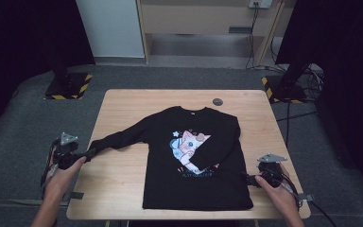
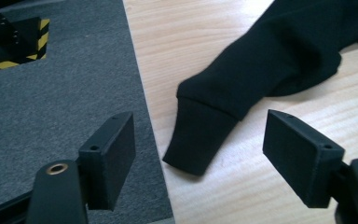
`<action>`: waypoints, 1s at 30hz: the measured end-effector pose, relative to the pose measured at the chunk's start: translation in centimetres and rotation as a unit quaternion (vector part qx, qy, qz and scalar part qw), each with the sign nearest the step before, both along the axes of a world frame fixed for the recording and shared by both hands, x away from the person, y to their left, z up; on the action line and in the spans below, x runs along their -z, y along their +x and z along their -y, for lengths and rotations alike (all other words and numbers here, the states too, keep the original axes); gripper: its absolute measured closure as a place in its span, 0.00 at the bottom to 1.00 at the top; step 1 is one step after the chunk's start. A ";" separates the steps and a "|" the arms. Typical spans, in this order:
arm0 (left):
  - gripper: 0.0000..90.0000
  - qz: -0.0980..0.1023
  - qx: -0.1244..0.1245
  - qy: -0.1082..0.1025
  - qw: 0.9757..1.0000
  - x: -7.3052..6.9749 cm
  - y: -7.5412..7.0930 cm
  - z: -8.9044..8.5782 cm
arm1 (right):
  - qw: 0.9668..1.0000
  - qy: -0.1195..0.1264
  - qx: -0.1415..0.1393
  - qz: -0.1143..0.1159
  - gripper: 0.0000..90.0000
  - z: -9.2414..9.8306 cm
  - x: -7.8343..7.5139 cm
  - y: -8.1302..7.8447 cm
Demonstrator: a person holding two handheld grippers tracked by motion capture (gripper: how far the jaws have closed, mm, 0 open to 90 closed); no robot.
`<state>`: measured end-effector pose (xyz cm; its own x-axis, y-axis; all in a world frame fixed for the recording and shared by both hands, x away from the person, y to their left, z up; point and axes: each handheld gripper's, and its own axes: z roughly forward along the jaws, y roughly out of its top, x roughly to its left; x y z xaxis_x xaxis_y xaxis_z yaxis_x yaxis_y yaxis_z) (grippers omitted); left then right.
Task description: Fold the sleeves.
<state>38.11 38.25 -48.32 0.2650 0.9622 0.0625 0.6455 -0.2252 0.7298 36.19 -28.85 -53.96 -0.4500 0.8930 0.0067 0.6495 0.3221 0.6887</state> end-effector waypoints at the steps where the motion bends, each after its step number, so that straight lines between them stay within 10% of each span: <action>1: 0.31 -0.002 -0.002 0.001 1.000 0.1 0.3 0.0 | 1.000 0.000 0.000 0.000 0.07 0.0 0.0 0.0; 30: 0.46 -0.054 -0.008 -0.010 0.998 4.1 3.4 1.5 | 1.000 0.001 0.002 0.004 0.08 0.3 0.0 -0.2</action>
